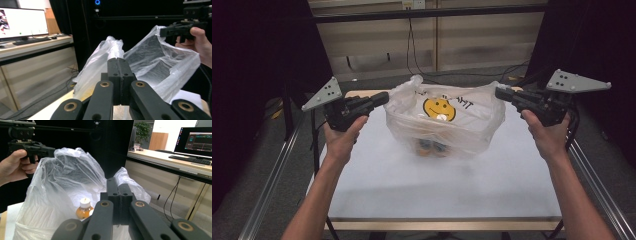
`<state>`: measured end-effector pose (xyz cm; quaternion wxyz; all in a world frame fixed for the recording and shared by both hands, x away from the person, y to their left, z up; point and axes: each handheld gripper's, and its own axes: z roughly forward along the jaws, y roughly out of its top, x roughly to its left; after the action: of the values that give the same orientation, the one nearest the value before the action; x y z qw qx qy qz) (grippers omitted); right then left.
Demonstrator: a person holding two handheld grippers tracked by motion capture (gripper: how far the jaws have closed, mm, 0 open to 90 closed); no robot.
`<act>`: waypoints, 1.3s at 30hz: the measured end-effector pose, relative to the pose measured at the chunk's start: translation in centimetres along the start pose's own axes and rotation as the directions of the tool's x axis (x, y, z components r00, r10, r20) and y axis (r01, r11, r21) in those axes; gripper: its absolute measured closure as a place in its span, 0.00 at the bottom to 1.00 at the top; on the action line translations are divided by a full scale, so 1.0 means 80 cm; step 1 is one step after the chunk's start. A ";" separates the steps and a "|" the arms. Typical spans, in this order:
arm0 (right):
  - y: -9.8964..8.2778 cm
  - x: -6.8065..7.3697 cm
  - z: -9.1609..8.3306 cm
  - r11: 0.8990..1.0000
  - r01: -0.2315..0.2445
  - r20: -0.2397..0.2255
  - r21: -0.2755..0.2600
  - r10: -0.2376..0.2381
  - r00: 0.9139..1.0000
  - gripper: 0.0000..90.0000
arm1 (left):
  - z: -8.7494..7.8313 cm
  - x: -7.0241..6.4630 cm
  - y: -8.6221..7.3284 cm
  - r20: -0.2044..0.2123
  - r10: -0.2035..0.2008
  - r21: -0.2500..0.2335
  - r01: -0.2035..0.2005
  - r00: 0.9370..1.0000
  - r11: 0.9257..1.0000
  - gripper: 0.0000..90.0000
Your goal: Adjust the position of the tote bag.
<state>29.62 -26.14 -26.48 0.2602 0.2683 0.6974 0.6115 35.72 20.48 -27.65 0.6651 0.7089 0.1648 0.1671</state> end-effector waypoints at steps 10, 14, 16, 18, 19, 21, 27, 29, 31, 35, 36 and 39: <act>0.032 -0.022 0.023 1.000 -0.002 0.048 0.000 0.002 0.999 1.00 | -0.005 0.022 0.022 -0.078 -0.005 -0.022 0.004 0.997 1.000 1.00; 0.050 -0.037 0.030 1.000 -0.017 0.069 -0.012 0.018 0.997 1.00 | -0.014 0.034 0.022 -0.115 -0.026 -0.031 0.022 0.993 0.999 1.00; 0.052 -0.039 0.031 1.000 -0.018 0.080 -0.009 0.018 0.997 1.00 | -0.015 0.037 0.022 -0.118 -0.028 -0.036 0.024 0.993 0.999 1.00; 0.057 -0.044 0.035 0.999 -0.031 0.093 -0.011 0.032 0.995 1.00 | -0.018 0.041 0.022 -0.133 -0.027 -0.042 0.021 0.991 0.999 1.00; 0.059 -0.046 0.036 0.999 -0.033 0.097 -0.013 0.035 0.995 1.00 | -0.019 0.043 0.022 -0.138 -0.032 -0.047 0.025 0.990 0.999 1.00; 0.065 -0.050 0.039 0.999 -0.035 0.104 -0.022 0.037 0.994 1.00 | -0.021 0.045 0.024 -0.158 -0.021 -0.042 0.015 0.987 0.999 1.00; 0.091 -0.056 0.047 0.999 -0.026 0.151 -0.041 0.032 0.988 1.00 | -0.030 0.056 0.023 -0.223 -0.042 -0.059 0.030 0.974 0.998 1.00; 0.095 -0.056 0.050 0.999 -0.020 0.155 -0.033 0.025 0.988 1.00 | -0.032 0.057 0.022 -0.226 -0.045 -0.063 0.032 0.973 0.998 1.00; 0.096 -0.055 0.052 0.999 -0.015 0.160 -0.029 0.019 0.987 1.00 | -0.034 0.061 0.021 -0.225 -0.040 -0.057 0.027 0.973 0.998 1.00; 0.086 -0.056 0.051 0.999 -0.027 0.146 -0.034 0.032 0.989 1.00 | -0.039 0.064 0.012 -0.228 -0.072 -0.076 0.056 0.971 0.996 1.00; 0.082 -0.056 0.050 0.999 -0.031 0.145 -0.033 0.036 0.989 1.00 | -0.041 0.066 0.010 -0.221 -0.063 -0.061 0.051 0.973 0.997 1.00; 0.059 -0.060 0.042 0.999 -0.046 0.138 -0.019 0.048 0.989 1.00 | -0.040 0.064 0.002 -0.219 -0.053 -0.045 0.044 0.974 0.998 1.00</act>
<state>35.68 -26.51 -21.99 0.2957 0.3245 0.6664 0.6027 38.82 25.65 -27.24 0.6604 0.6686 0.2516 0.2316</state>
